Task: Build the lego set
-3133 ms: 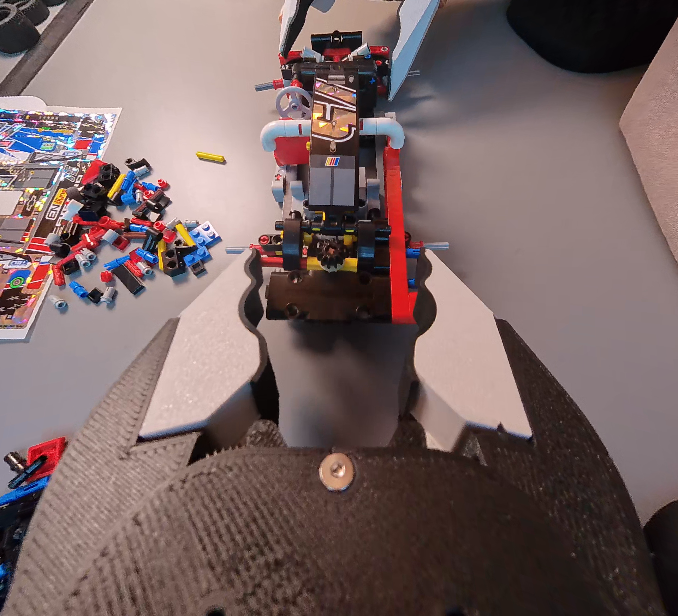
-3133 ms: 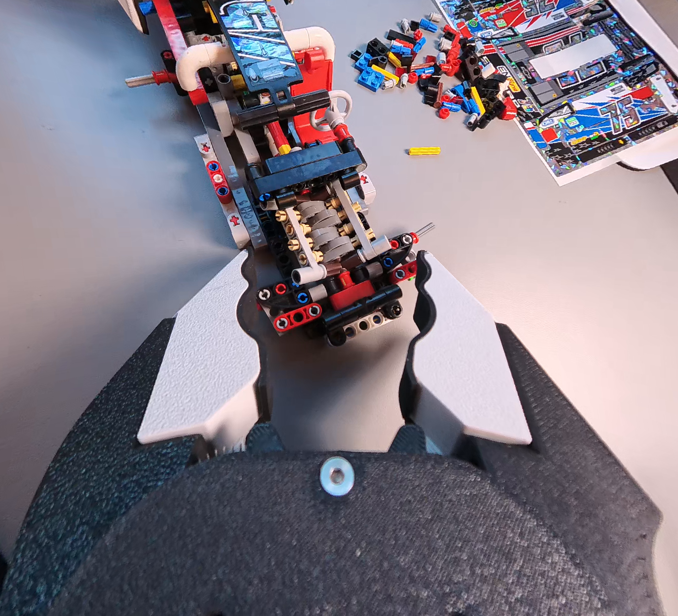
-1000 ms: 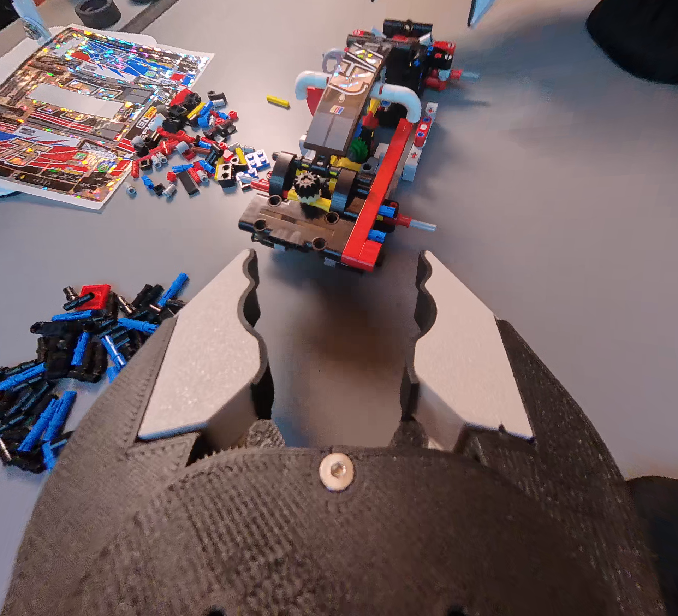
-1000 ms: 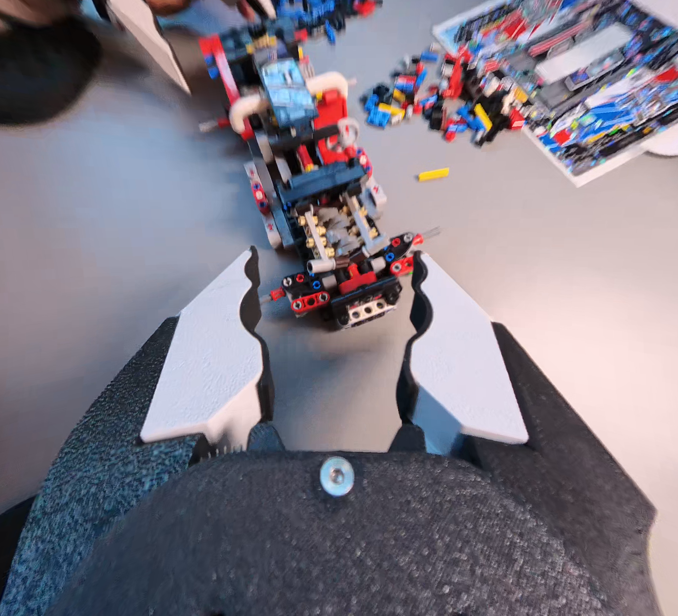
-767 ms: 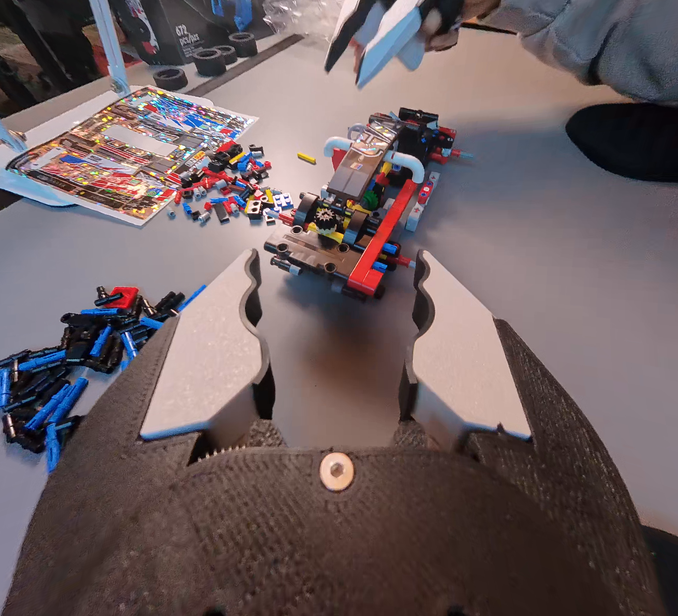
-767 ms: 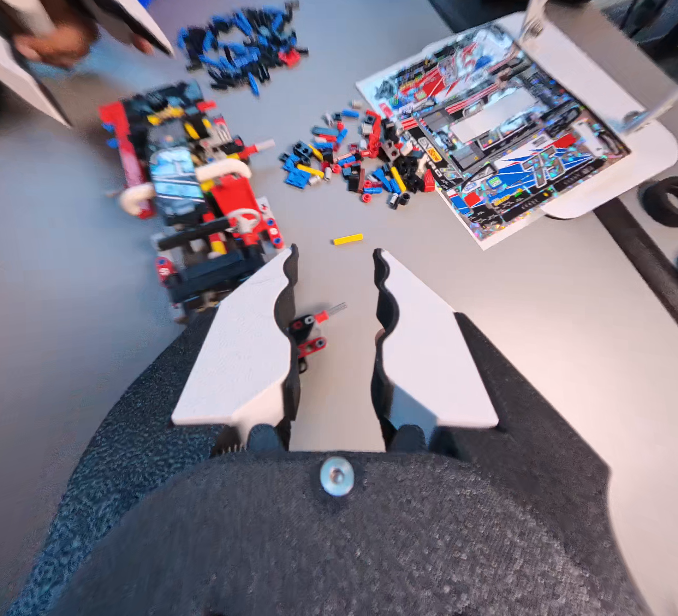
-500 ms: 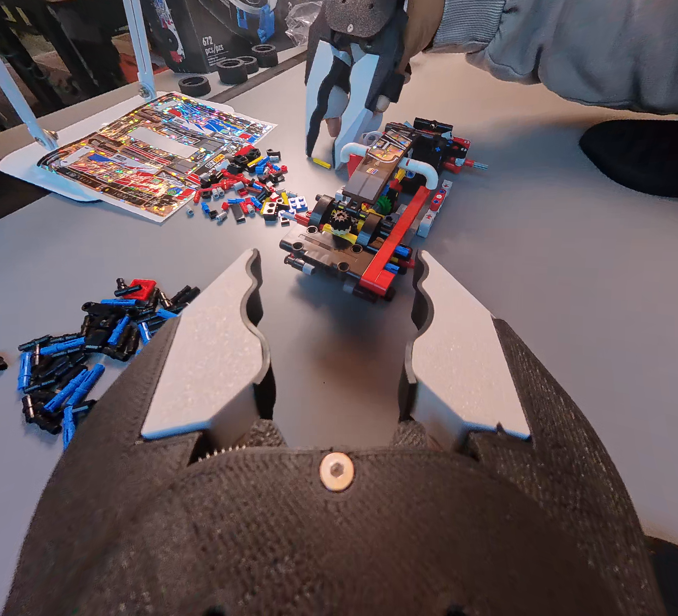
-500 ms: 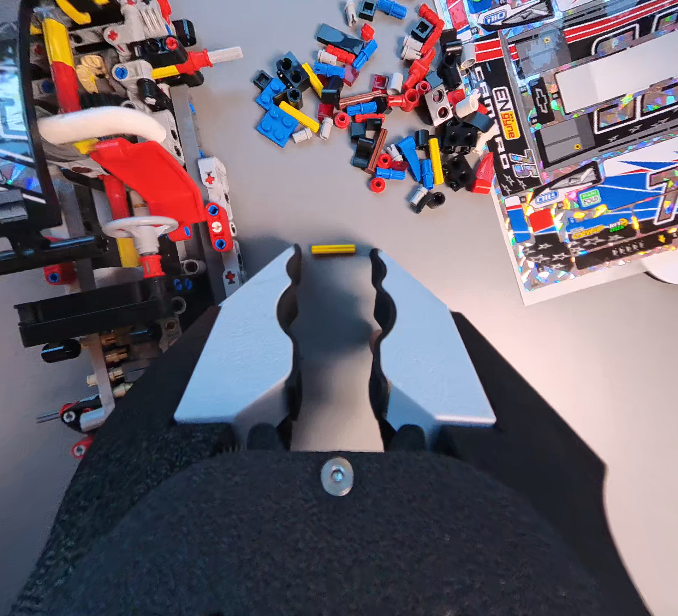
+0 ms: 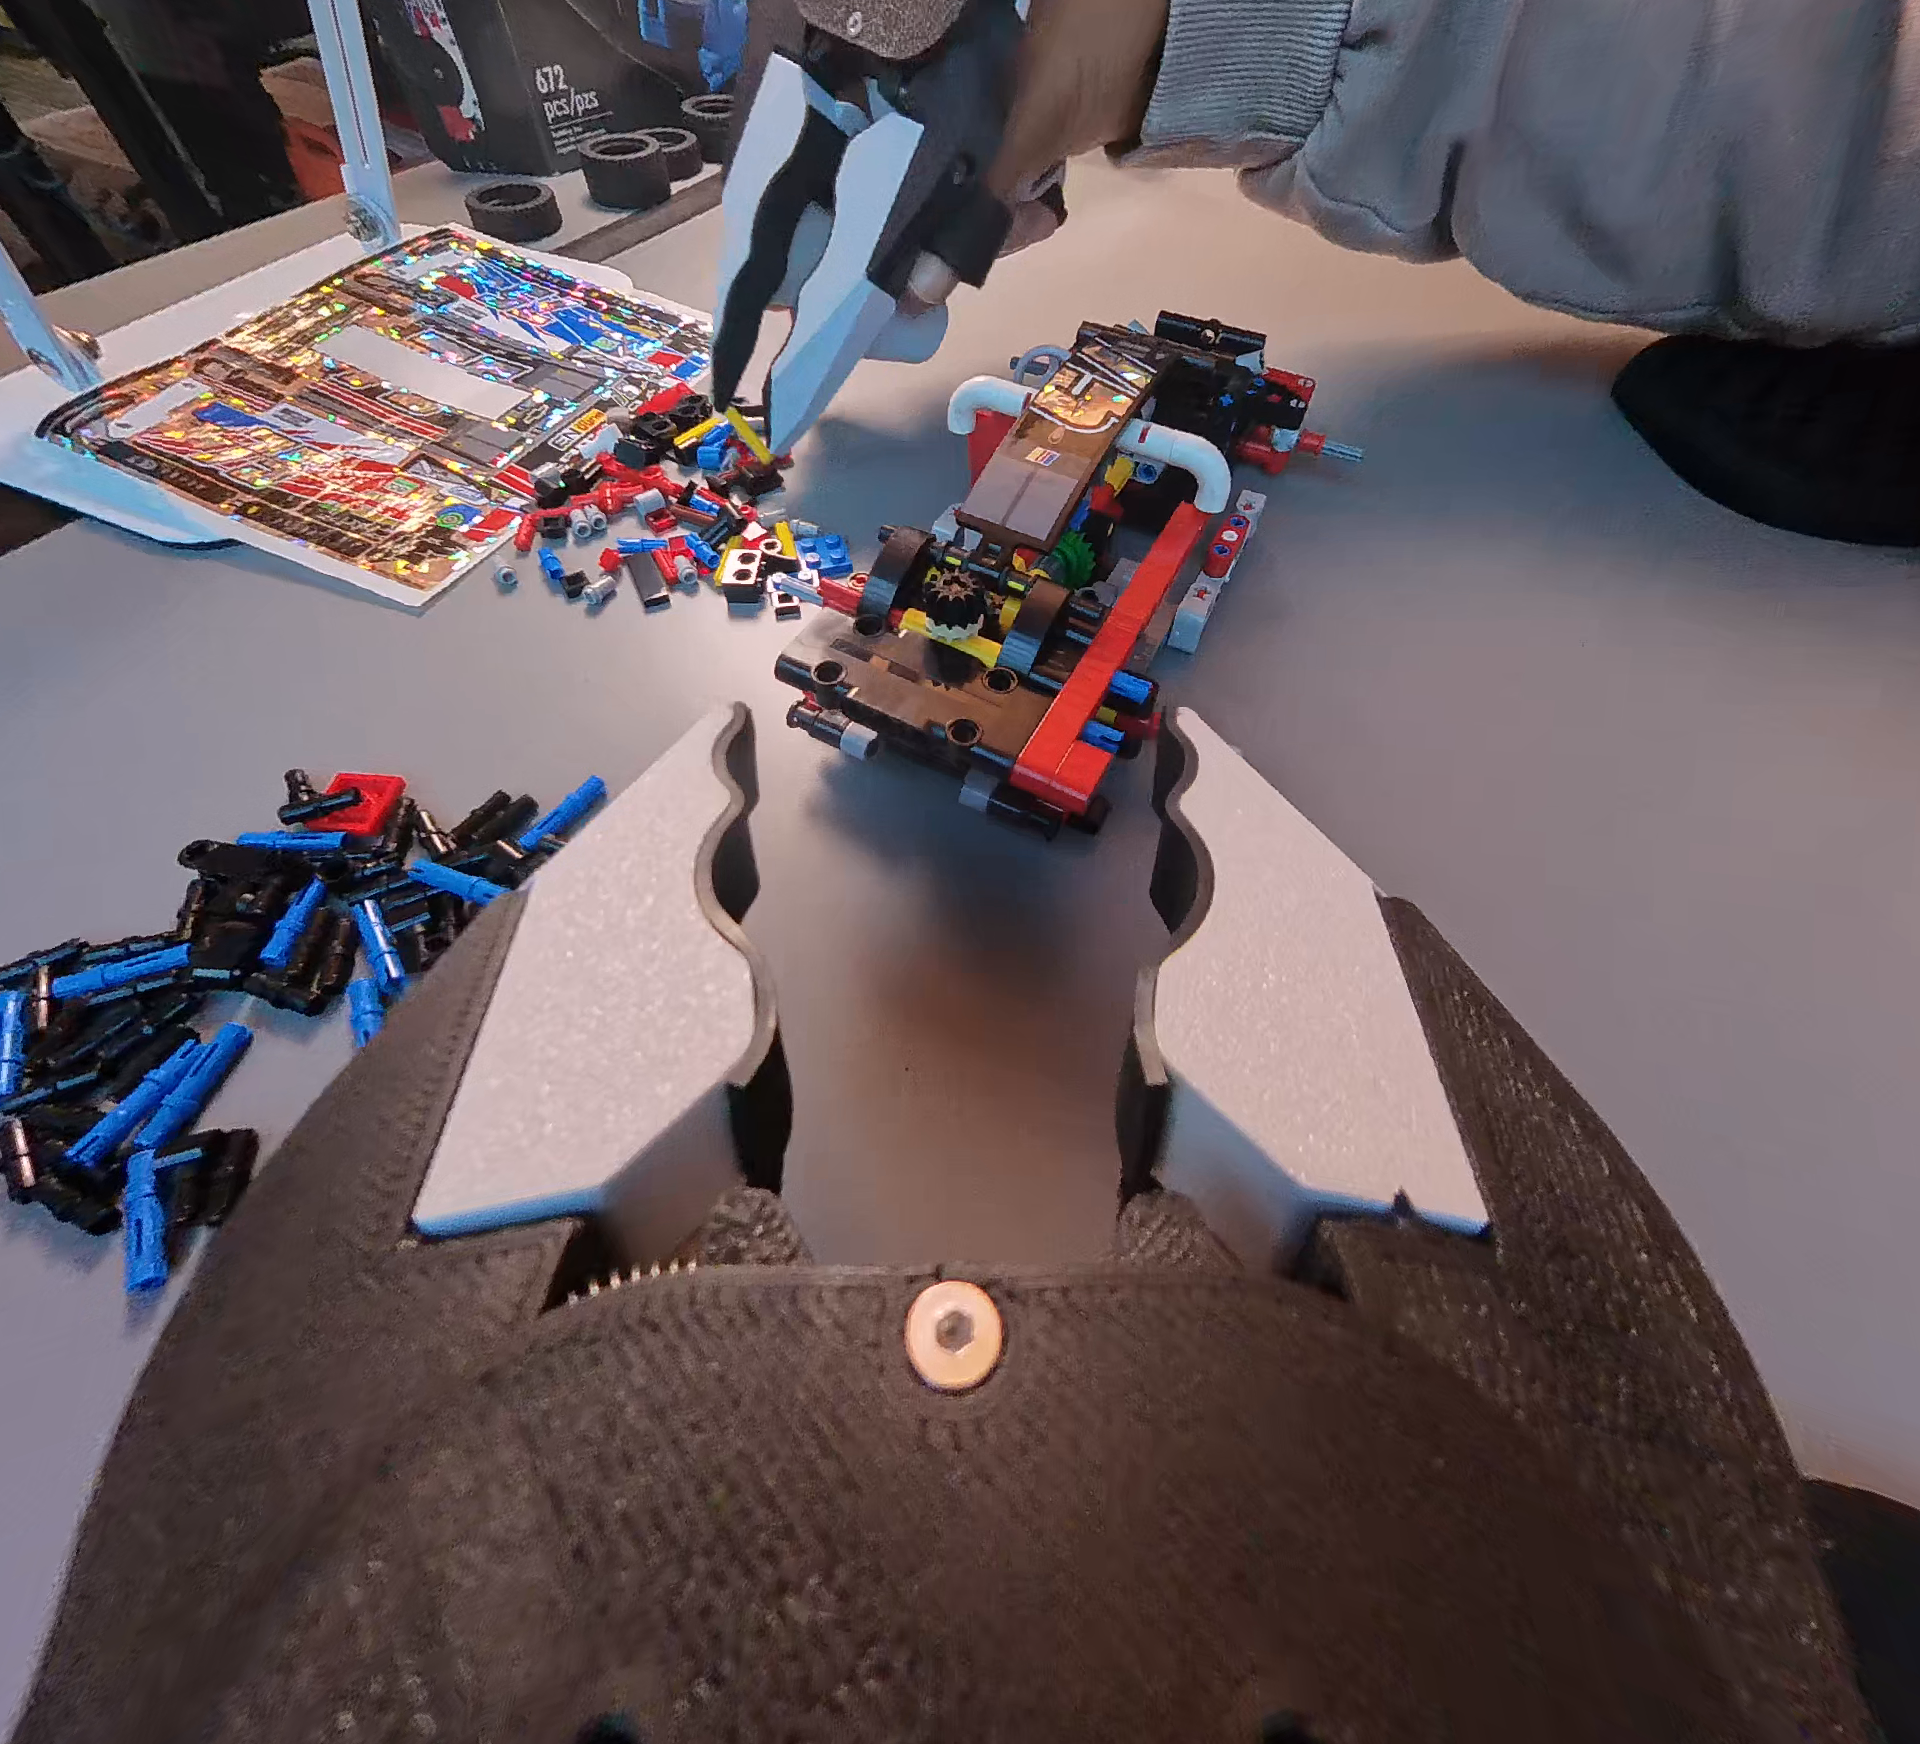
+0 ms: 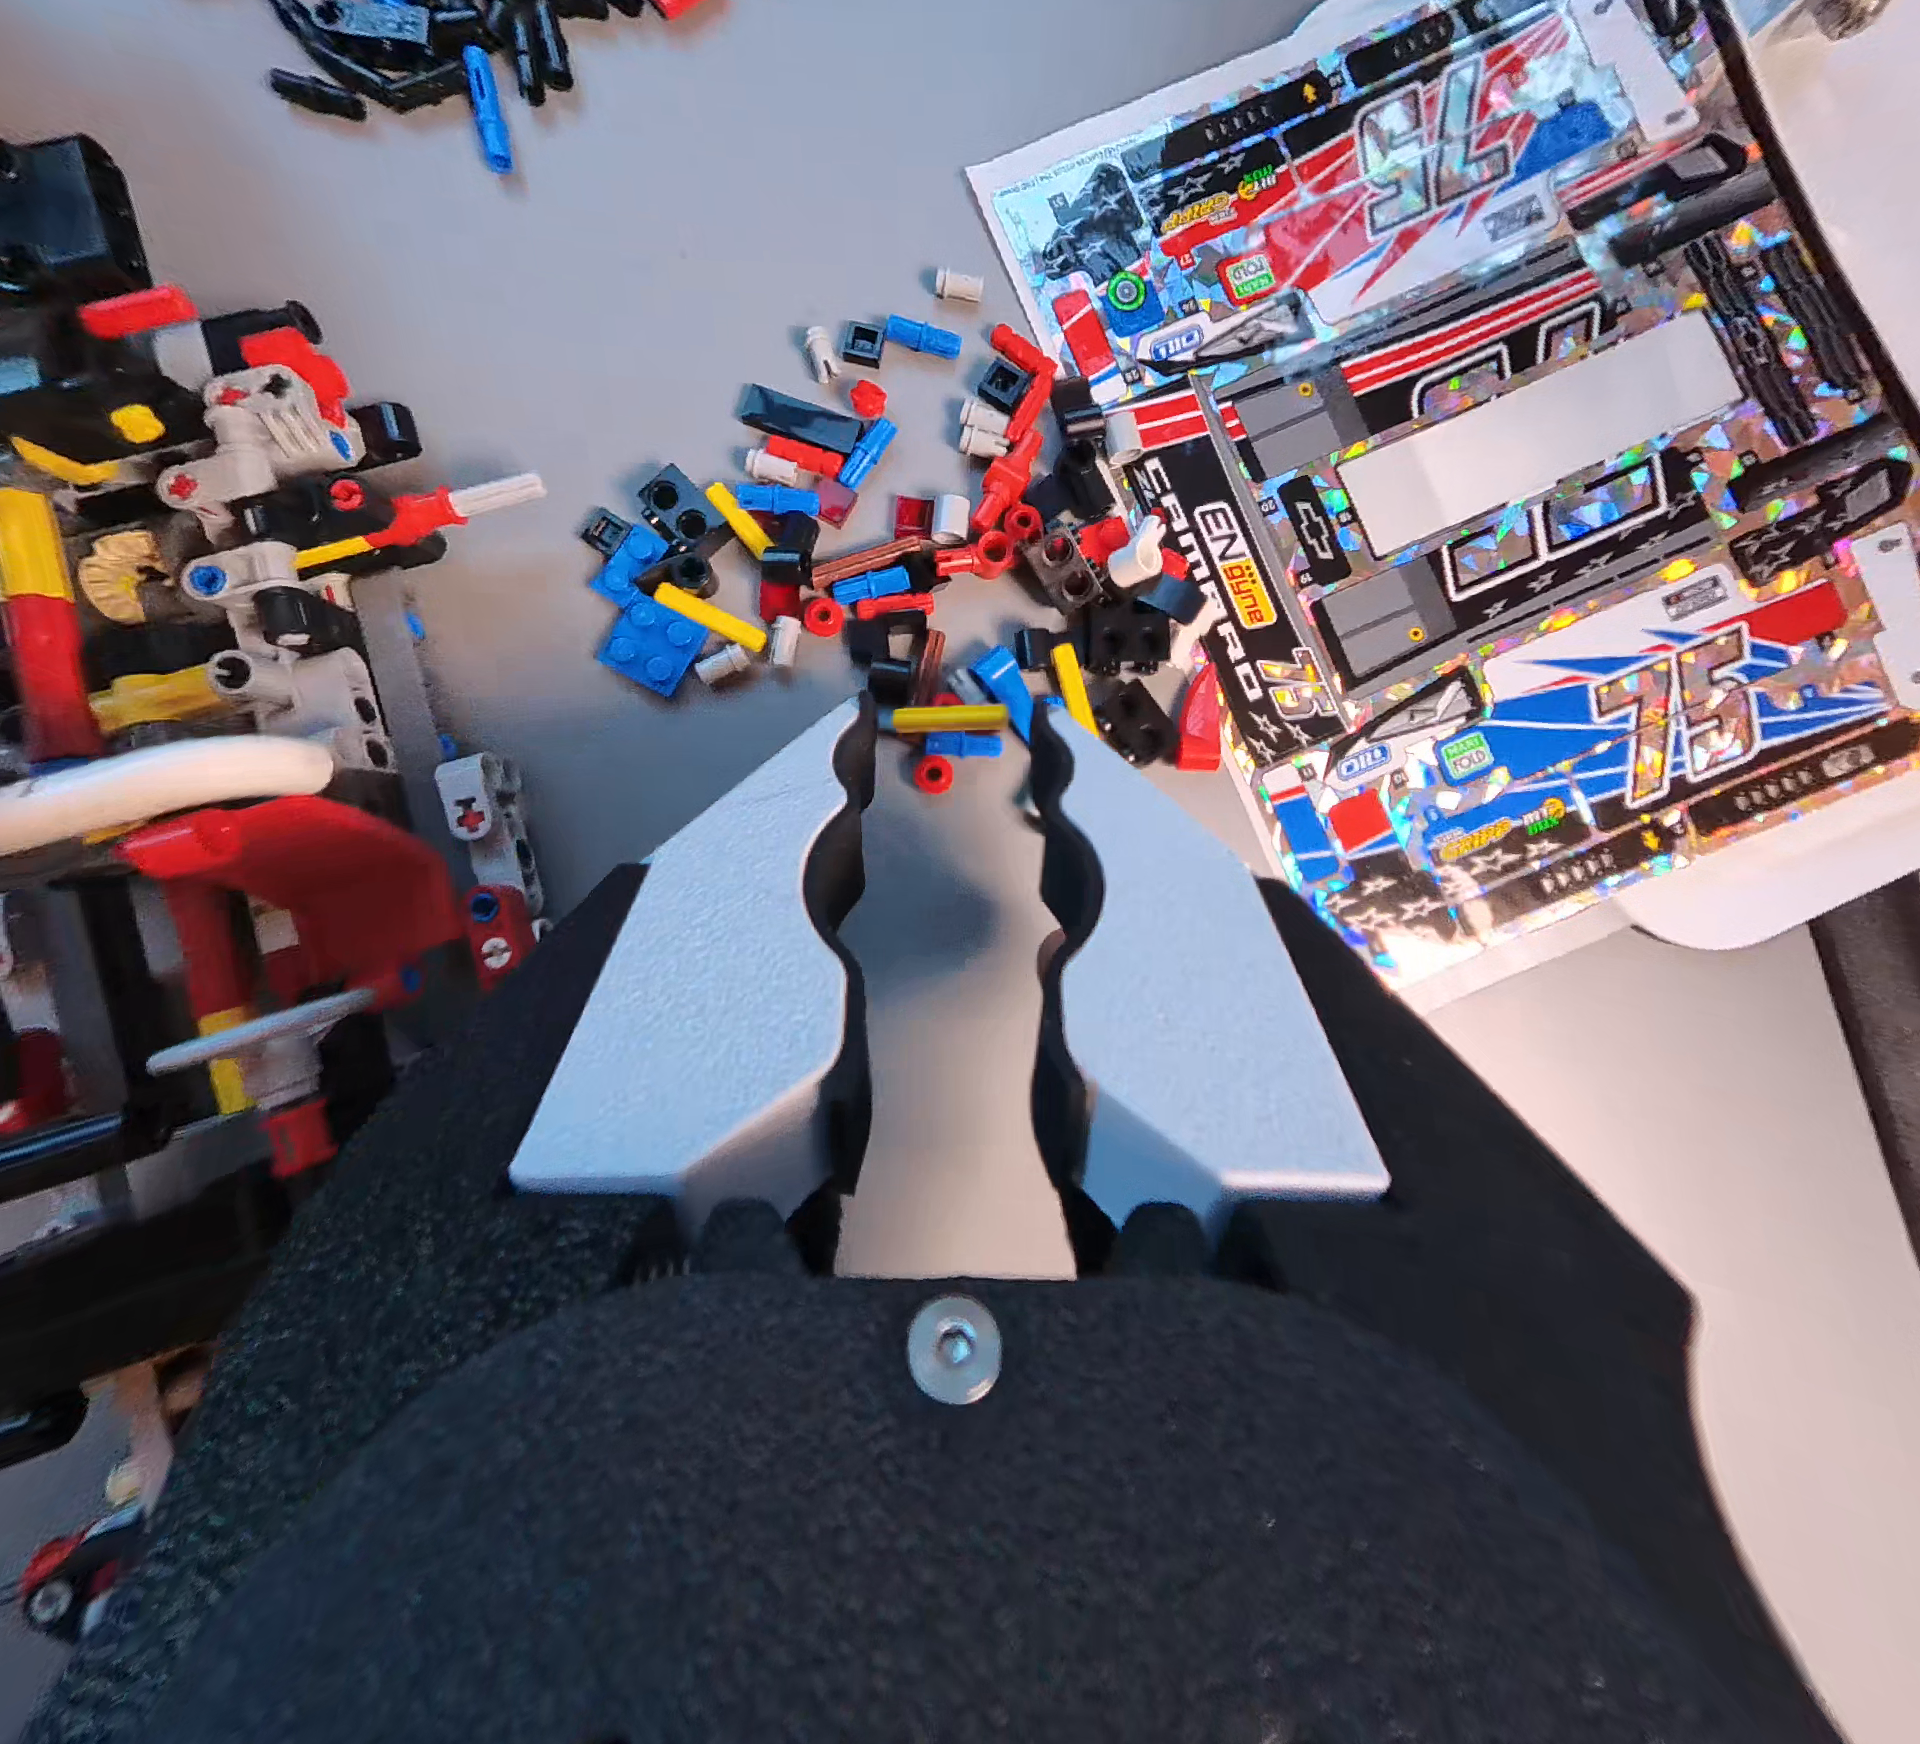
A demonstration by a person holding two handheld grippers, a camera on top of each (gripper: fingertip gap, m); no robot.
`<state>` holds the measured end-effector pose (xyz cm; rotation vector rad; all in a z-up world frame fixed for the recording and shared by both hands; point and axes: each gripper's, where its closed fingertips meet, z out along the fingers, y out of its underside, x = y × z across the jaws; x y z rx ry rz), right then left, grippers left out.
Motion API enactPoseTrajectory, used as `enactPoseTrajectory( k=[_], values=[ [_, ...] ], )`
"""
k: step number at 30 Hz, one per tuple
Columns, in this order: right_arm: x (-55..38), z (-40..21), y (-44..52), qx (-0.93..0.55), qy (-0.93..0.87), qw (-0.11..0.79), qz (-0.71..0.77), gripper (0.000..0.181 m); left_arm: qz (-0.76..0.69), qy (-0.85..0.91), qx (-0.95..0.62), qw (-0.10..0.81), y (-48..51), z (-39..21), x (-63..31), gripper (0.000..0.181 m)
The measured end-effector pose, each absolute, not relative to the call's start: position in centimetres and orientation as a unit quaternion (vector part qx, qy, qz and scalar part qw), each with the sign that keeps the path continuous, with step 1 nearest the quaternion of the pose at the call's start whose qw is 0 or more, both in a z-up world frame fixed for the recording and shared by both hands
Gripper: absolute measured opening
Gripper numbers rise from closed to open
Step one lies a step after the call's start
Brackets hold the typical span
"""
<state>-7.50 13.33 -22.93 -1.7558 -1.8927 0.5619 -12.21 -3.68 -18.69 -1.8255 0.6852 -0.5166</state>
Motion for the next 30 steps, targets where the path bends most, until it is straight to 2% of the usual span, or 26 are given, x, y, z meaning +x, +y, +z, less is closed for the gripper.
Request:
enactPoseTrajectory(
  k=[4,9,12,18,30],
  values=[
    [-8.0,-20.3,12.9,-0.633,-0.664,0.306,0.255,0.048,-0.209,0.288,-0.765,0.536,-3.7,-18.5,-12.2,0.075],
    [-5.5,-11.6,12.2,-0.582,-0.522,0.465,0.415,0.05,-0.202,0.265,-0.763,0.554,-3.2,-17.8,-12.8,0.074],
    [-2.1,-8.6,10.8,-0.565,-0.438,0.515,0.474,0.049,-0.184,0.239,-0.76,0.575,-2.5,-17.1,-13.6,0.074],
    [2.3,-7.8,8.0,-0.572,-0.38,0.565,0.457,0.031,-0.157,0.176,-0.748,0.62,-1.3,-15.3,-15.6,0.064],
    [3.8,-8.8,10.1,-0.595,-0.349,0.597,0.41,0.019,-0.103,0.157,-0.727,0.66,-1.1,-13.4,-15.6,0.054]
  ],
)
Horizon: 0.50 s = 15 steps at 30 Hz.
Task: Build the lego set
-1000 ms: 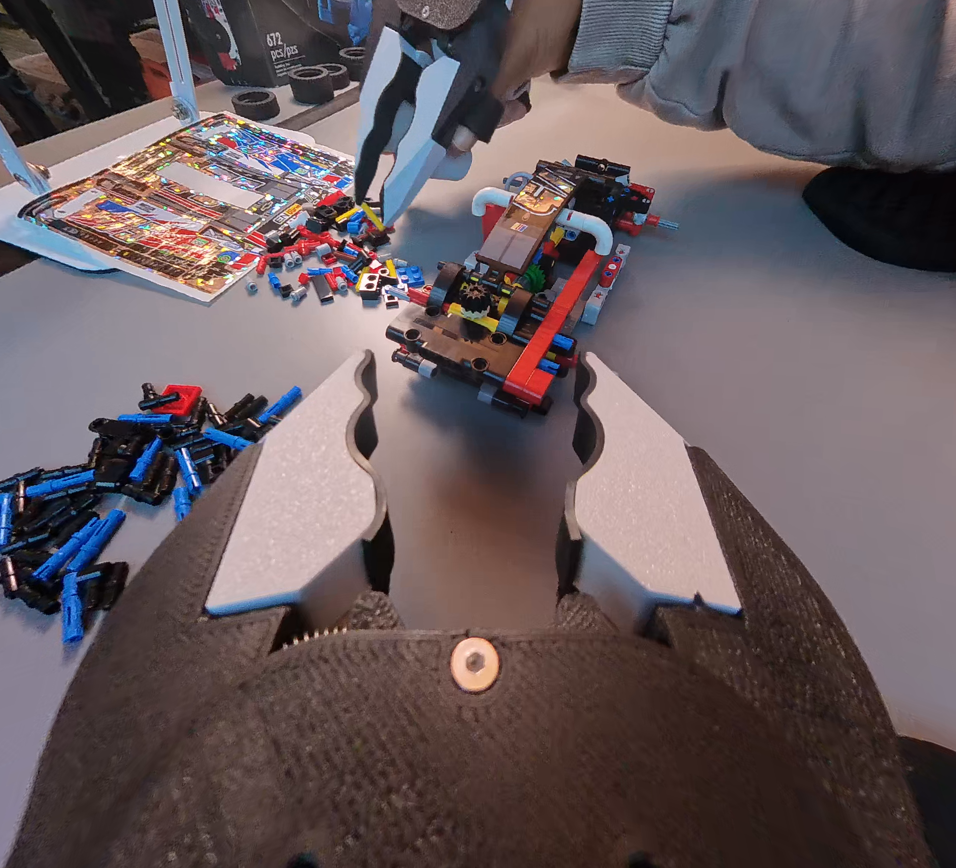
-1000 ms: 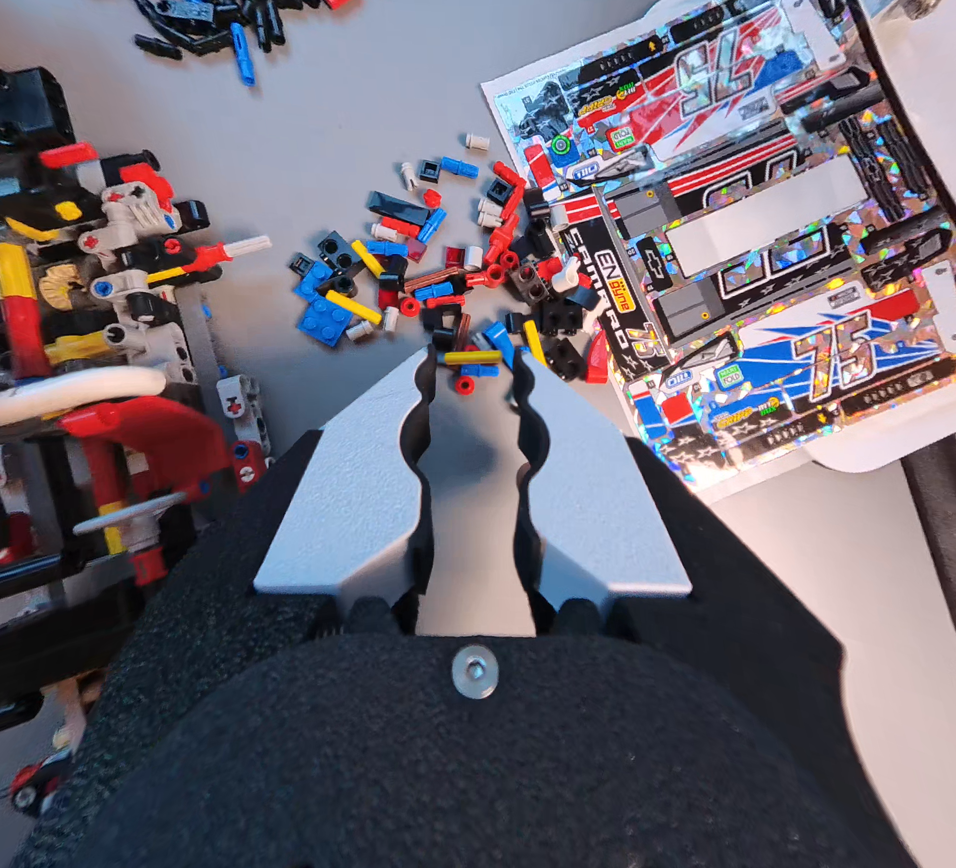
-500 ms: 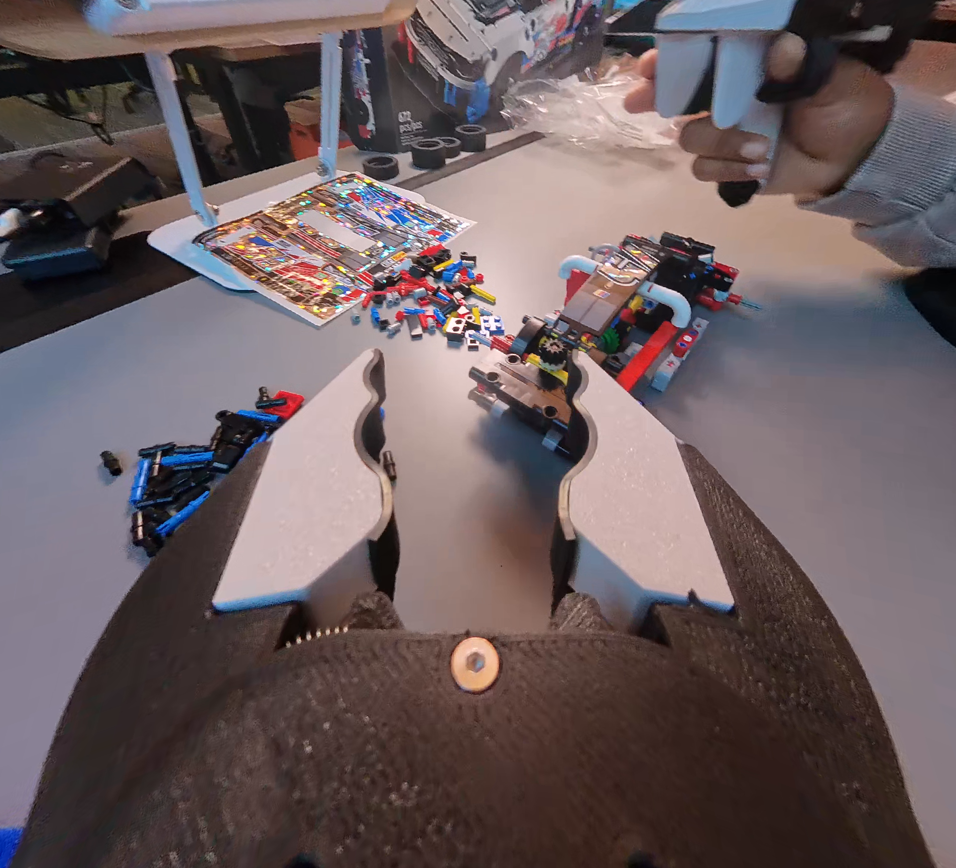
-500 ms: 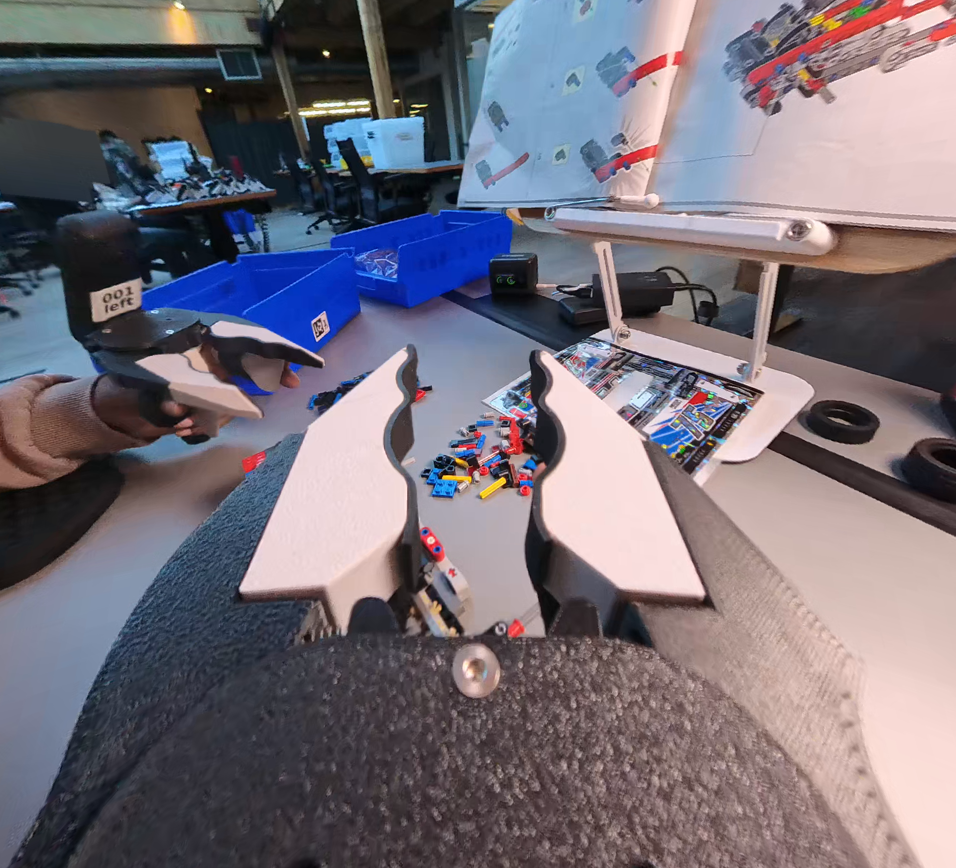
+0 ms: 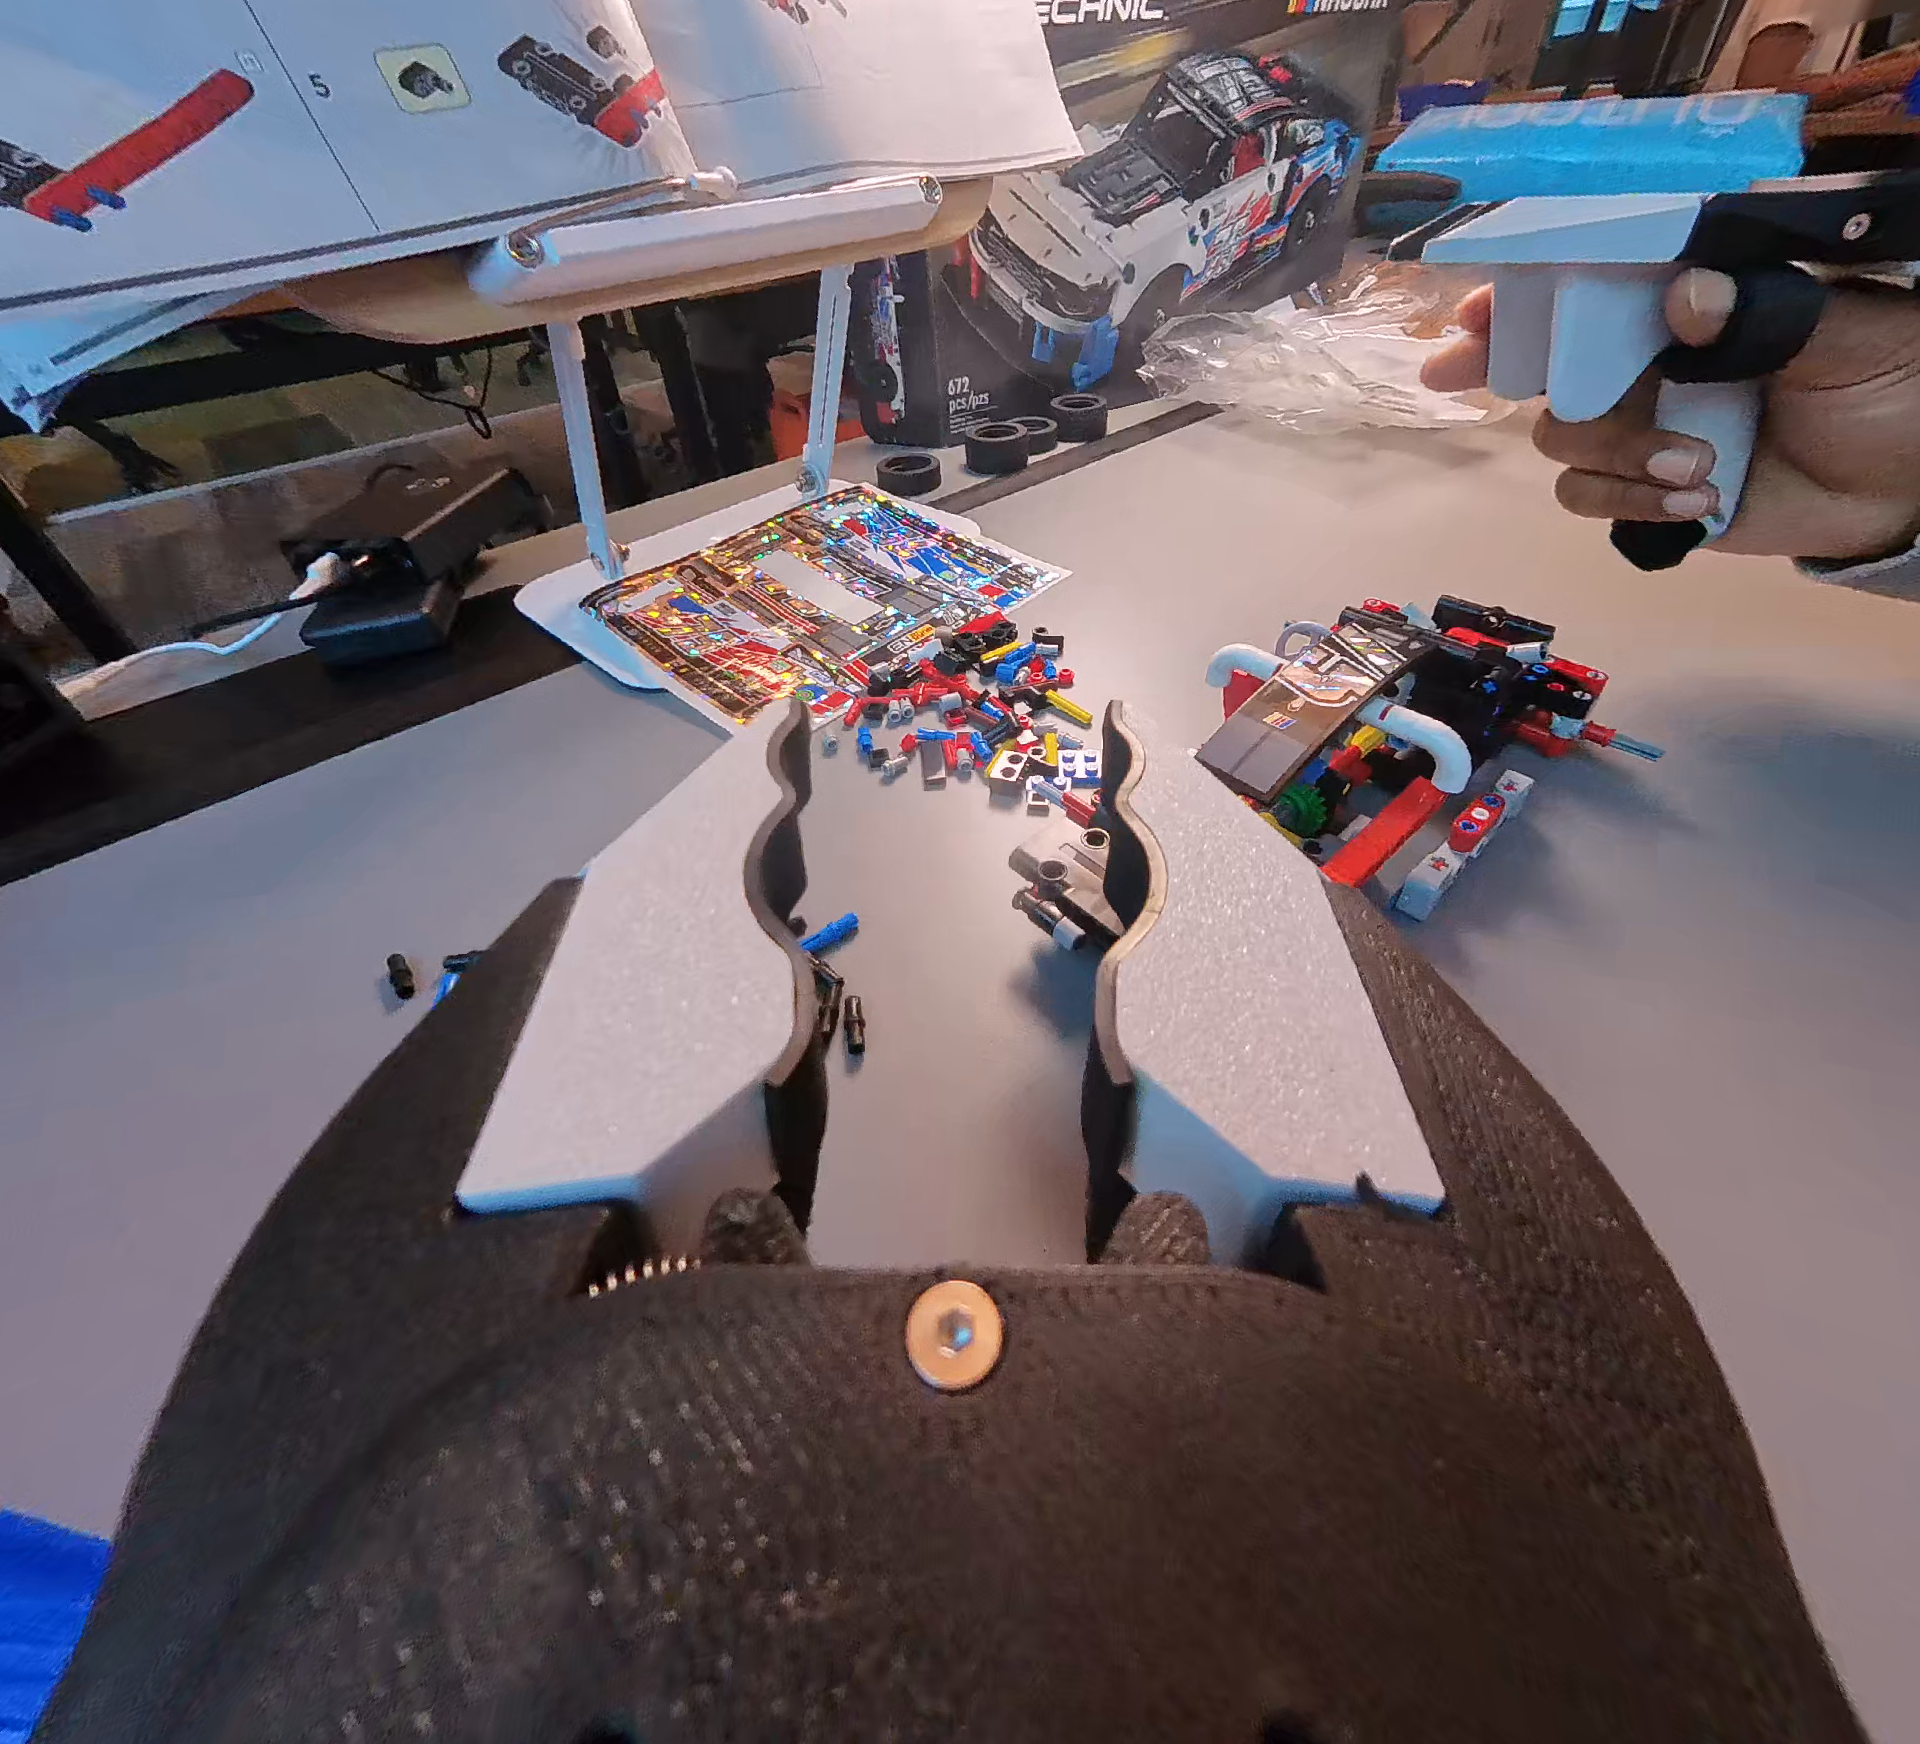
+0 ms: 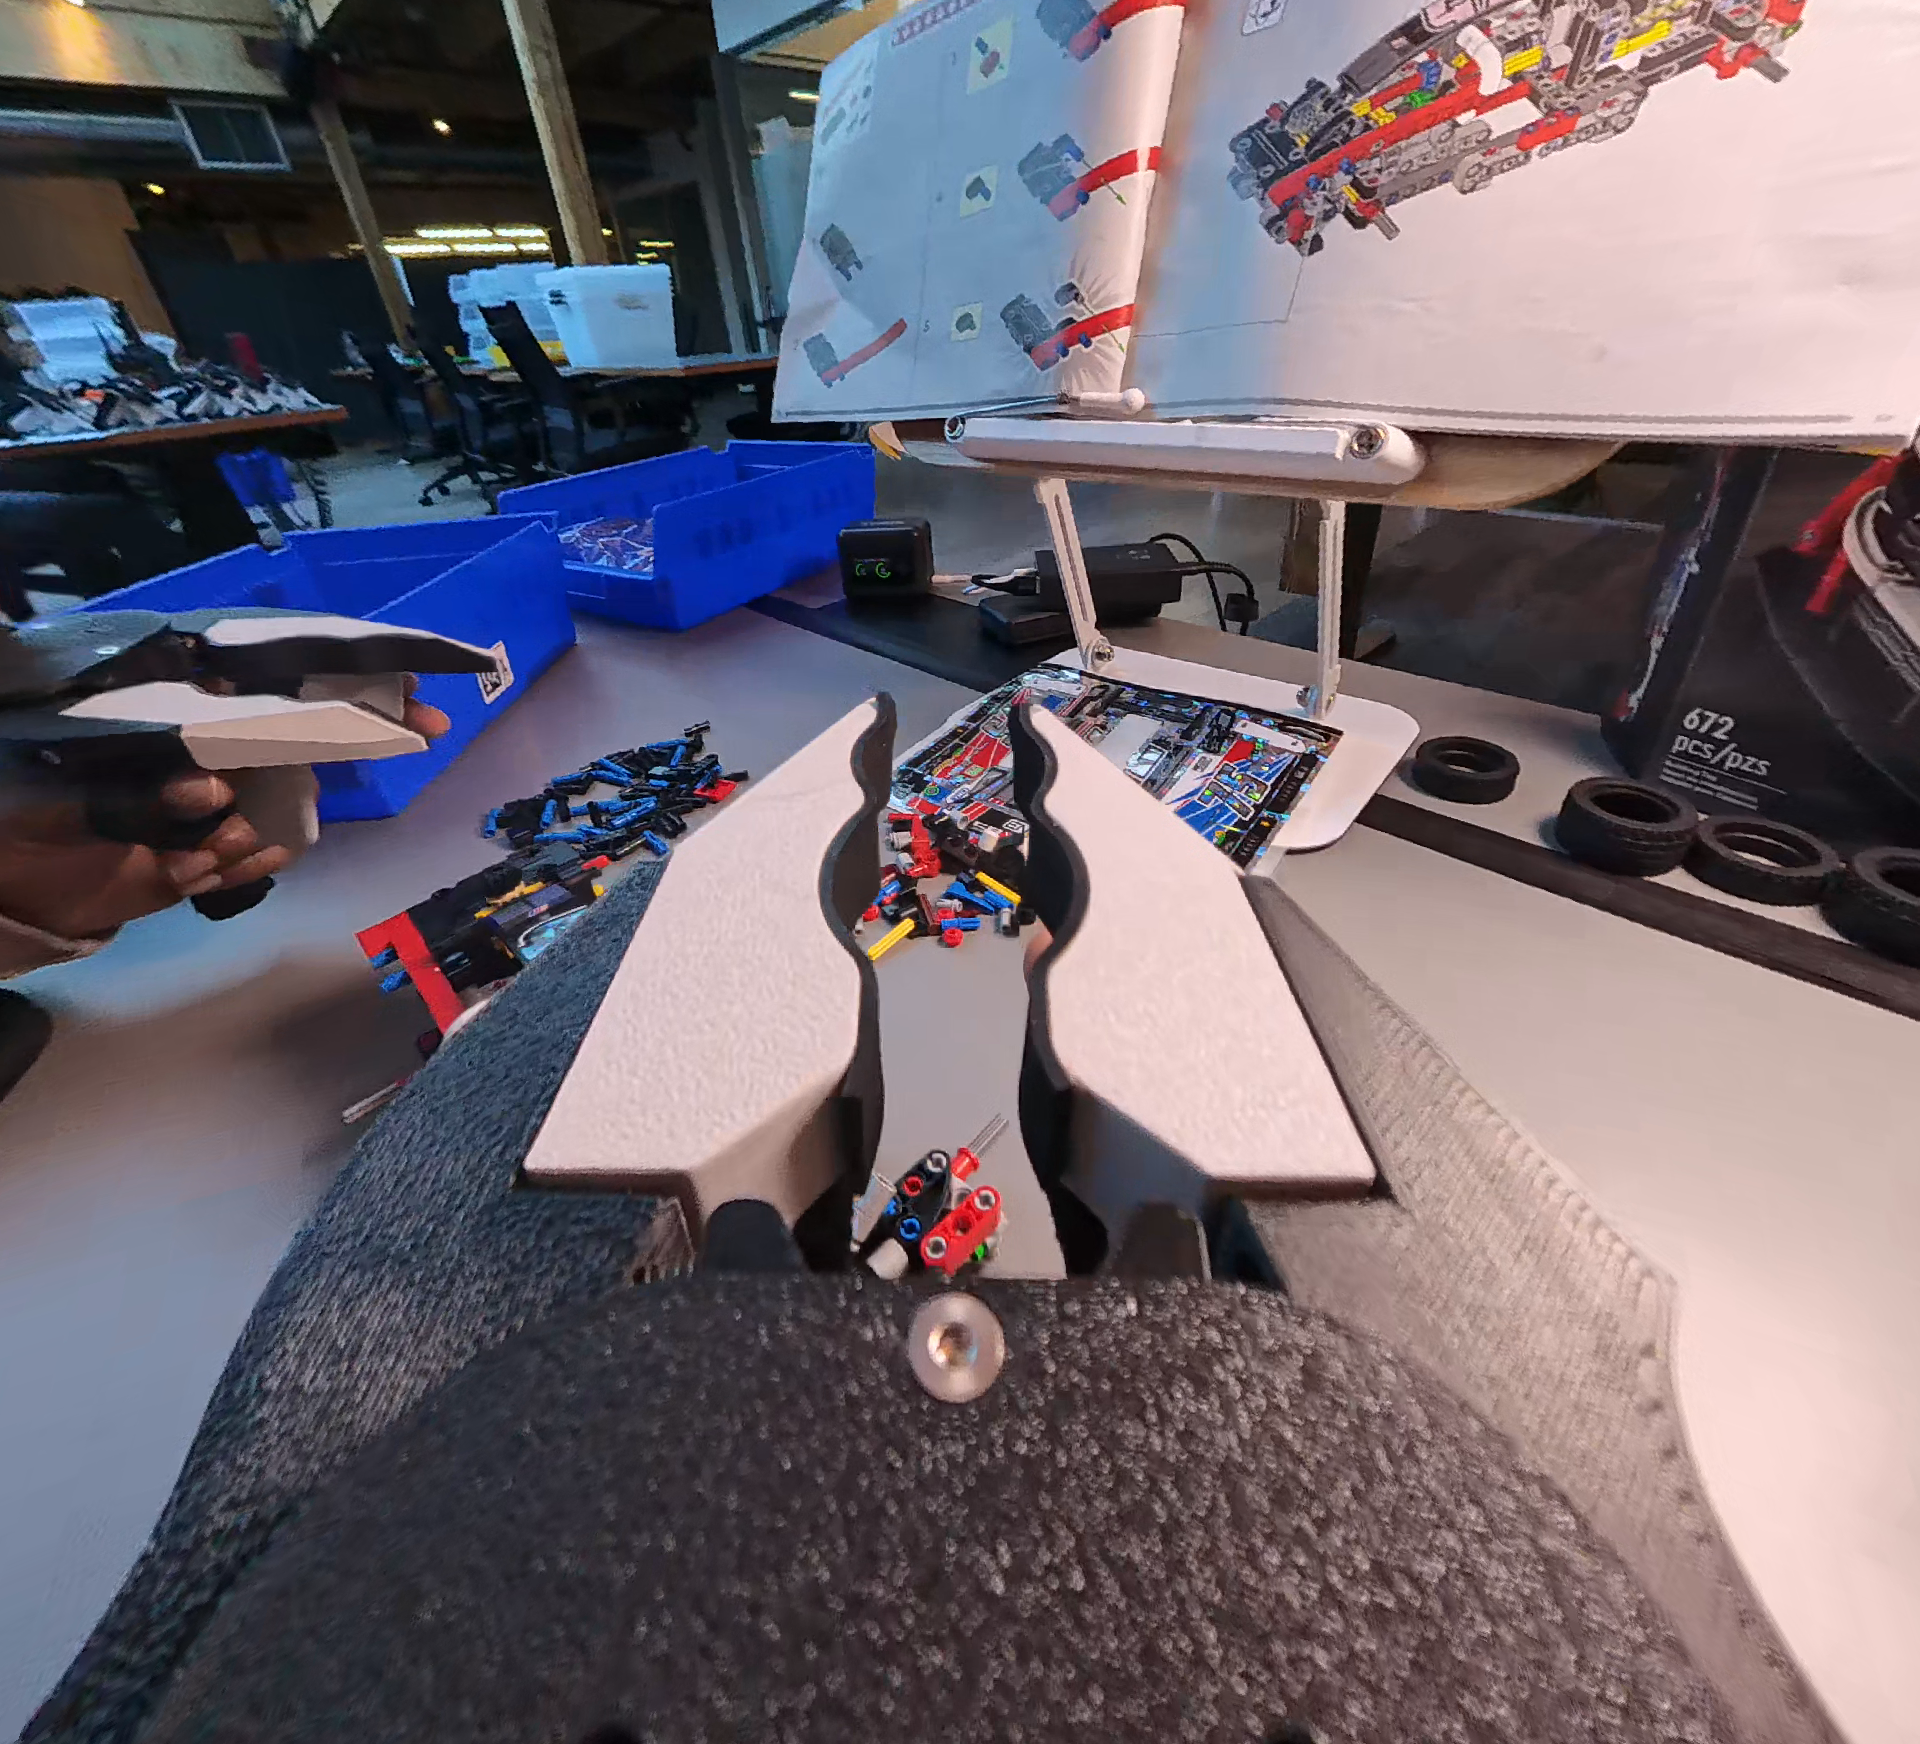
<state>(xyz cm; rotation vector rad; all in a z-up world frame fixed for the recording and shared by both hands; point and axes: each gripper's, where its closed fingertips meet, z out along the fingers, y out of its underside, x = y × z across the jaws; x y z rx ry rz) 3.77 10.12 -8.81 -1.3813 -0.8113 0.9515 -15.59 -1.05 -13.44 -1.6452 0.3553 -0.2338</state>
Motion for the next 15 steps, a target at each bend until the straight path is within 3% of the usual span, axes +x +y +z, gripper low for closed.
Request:
enactPoseTrajectory(
  k=[5,11,15],
  values=[
    [3.6,-8.6,13.8,-0.609,-0.334,0.63,0.349,0.021,-0.108,0.132,-0.721,0.671,-0.8,-12.8,-16.0,0.05],
    [1.1,-4.9,23.7,-0.618,-0.308,0.672,0.269,0.055,-0.081,0.13,-0.715,0.682,1.2,-11.2,-16.3,0.046],
    [-0.2,-1.7,31.3,-0.639,-0.265,0.692,0.207,0.09,-0.072,0.142,-0.706,0.69,4.3,-8.8,-15.9,0.043]
  ],
)
